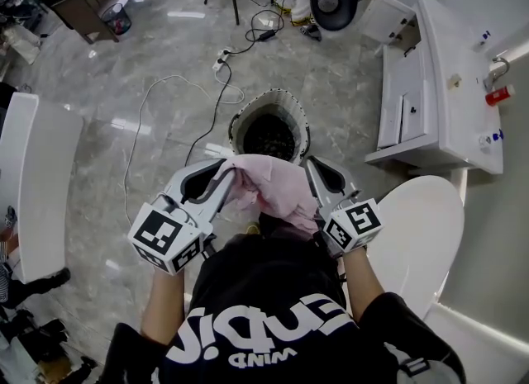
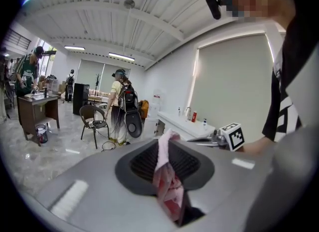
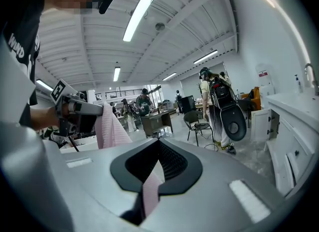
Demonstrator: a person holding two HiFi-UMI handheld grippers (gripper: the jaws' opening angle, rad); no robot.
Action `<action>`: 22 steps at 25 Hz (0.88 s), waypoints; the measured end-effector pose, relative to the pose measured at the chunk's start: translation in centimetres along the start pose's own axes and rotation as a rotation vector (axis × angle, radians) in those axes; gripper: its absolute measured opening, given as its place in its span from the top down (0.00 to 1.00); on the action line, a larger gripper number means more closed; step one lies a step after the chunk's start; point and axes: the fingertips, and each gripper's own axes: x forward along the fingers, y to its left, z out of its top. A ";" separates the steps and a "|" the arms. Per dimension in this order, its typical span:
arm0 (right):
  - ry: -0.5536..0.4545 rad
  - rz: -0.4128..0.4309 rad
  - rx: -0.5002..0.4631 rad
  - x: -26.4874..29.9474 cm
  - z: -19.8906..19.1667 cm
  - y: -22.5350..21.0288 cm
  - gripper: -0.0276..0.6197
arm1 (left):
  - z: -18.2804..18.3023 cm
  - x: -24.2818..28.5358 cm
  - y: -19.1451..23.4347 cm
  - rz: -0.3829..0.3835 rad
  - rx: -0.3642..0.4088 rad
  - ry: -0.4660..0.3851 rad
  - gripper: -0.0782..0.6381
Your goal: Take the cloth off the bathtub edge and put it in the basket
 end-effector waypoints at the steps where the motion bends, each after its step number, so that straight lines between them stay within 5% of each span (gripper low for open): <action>1: 0.000 -0.002 -0.001 -0.1 0.0 -0.1 0.95 | 0.2 0.1 -0.1 -0.002 0.002 -0.004 0.81; 15: -0.020 -0.049 -0.009 -0.6 0.7 -2.1 0.95 | 1.1 3.9 -0.5 -0.059 -0.001 -0.023 0.81; 22: -0.004 -0.061 -0.016 -0.2 0.9 -2.9 0.95 | 4.8 5.1 0.2 -0.073 0.014 -0.079 0.81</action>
